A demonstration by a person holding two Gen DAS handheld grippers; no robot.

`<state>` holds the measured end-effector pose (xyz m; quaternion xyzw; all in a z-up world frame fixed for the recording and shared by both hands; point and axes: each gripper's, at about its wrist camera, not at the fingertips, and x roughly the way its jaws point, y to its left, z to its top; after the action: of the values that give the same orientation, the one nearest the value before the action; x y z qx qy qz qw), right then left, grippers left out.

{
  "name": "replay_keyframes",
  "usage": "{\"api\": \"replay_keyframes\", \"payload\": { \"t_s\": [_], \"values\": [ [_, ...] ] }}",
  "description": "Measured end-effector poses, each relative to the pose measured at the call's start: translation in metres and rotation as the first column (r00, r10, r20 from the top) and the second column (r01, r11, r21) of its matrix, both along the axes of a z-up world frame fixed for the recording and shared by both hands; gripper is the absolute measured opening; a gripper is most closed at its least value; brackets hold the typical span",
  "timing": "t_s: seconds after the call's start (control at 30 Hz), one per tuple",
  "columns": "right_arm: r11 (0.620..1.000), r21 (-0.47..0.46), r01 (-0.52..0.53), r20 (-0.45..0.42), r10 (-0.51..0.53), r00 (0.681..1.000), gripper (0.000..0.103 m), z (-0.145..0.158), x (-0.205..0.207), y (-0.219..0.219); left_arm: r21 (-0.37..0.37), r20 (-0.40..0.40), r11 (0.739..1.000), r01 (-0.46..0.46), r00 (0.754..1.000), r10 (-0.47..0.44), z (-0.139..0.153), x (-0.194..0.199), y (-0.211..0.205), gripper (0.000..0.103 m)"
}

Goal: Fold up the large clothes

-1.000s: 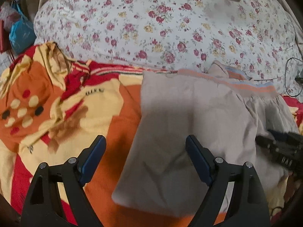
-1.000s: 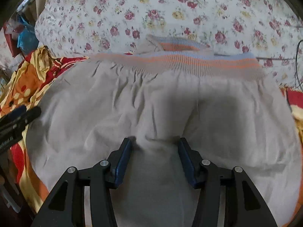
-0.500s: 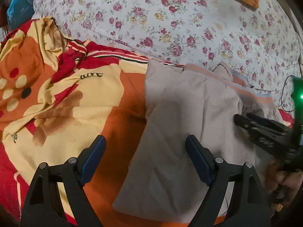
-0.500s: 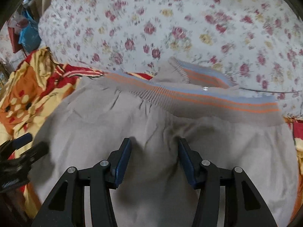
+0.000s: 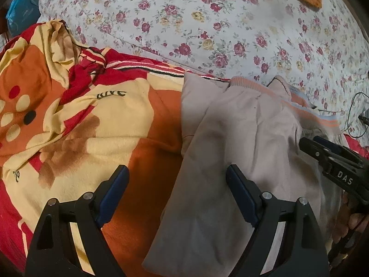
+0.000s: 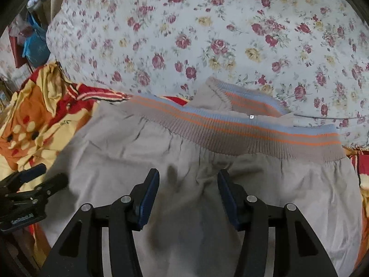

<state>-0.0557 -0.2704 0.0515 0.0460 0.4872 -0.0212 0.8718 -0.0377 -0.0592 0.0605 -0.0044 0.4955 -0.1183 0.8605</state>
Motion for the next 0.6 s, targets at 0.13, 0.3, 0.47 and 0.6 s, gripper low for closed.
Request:
{"api": "replay_keyframes", "payload": {
  "t_s": [0.13,0.3,0.47,0.6],
  "values": [
    [1.000,-0.002,-0.023,-0.019,0.023,1.000,0.054,-0.010,0.017,0.016,0.001,-0.001,1.000,-0.001,1.000,0.001,0.000,-0.001,0.001,0.086],
    [1.000,-0.008,-0.030,-0.026,0.030,0.999,0.055,-0.020,0.038,0.034,0.001,-0.005,1.000,-0.003,1.000,0.003,-0.001,0.002,0.000,0.086],
    [1.000,0.012,-0.008,-0.080,0.009,0.997,0.058,-0.036,0.050,0.030,-0.018,-0.018,1.000,0.008,1.000,-0.008,0.000,0.005,0.000,0.086],
    [0.999,0.032,-0.023,-0.066,0.025,0.998,0.059,-0.012,0.025,0.018,-0.100,-0.073,0.995,0.007,0.997,-0.014,-0.002,0.010,0.006,0.086]
  ]
}}
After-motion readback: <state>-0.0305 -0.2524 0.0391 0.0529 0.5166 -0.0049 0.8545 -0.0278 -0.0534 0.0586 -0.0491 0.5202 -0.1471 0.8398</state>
